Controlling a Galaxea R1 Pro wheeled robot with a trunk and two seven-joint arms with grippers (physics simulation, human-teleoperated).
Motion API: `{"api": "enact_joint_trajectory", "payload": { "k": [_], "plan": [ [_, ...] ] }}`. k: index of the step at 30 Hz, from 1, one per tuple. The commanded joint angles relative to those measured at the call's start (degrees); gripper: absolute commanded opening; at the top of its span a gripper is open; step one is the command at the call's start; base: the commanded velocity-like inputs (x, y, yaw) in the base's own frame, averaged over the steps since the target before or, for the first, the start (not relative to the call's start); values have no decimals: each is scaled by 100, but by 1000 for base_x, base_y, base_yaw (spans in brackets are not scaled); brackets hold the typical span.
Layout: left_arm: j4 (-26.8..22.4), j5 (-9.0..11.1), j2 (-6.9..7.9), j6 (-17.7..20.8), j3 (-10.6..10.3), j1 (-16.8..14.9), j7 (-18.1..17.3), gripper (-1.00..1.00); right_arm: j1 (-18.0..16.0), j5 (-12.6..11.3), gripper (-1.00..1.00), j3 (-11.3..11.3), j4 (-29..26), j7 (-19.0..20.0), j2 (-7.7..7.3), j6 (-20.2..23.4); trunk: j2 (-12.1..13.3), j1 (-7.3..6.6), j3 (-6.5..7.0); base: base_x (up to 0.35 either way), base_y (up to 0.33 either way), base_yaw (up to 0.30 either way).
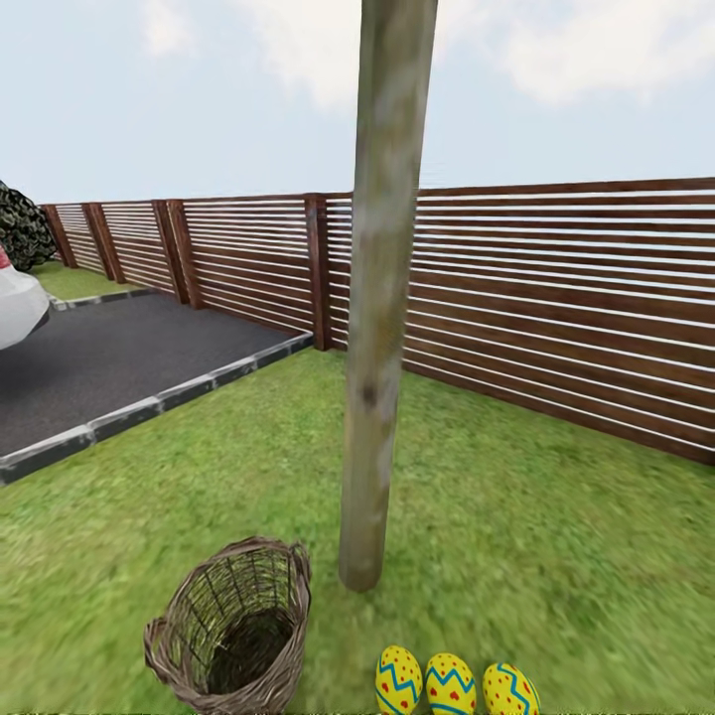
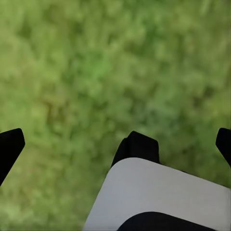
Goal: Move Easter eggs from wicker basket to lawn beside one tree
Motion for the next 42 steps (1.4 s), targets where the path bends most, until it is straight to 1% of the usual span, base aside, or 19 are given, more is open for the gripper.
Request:
{"api": "enact_joint_trajectory", "payload": {
  "k": [1, 6, 11, 28, 42],
  "plan": [
    [22, 60, 2, -23, -45, -9, -37, 100, -3, -33, 100, 49, 4, -12, 0, 19, -3, -1, -14, 0, 0, 0],
    [15, 70, 15, -19, -41, -15, -42, 100, 2, -33, 100, 49, 8, -12, 0, 19, -3, -1, -59, 0, 0, 0],
    [11, 72, -7, -11, -40, -17, -44, 100, 3, -32, 100, 49, 7, -11, 0, 19, -3, -1, -105, 0, 0, 0],
    [8, 72, -10, -14, -37, -18, -44, 100, 3, -15, 100, 49, 8, -11, -13, 19, -3, -1, -259, 0, 0, 0],
    [8, 72, -10, -14, -36, -18, -44, 100, 3, 4, 100, 47, 2, -11, -42, 11, -3, -1, -386, 0, 0, 0]
  ]
}}
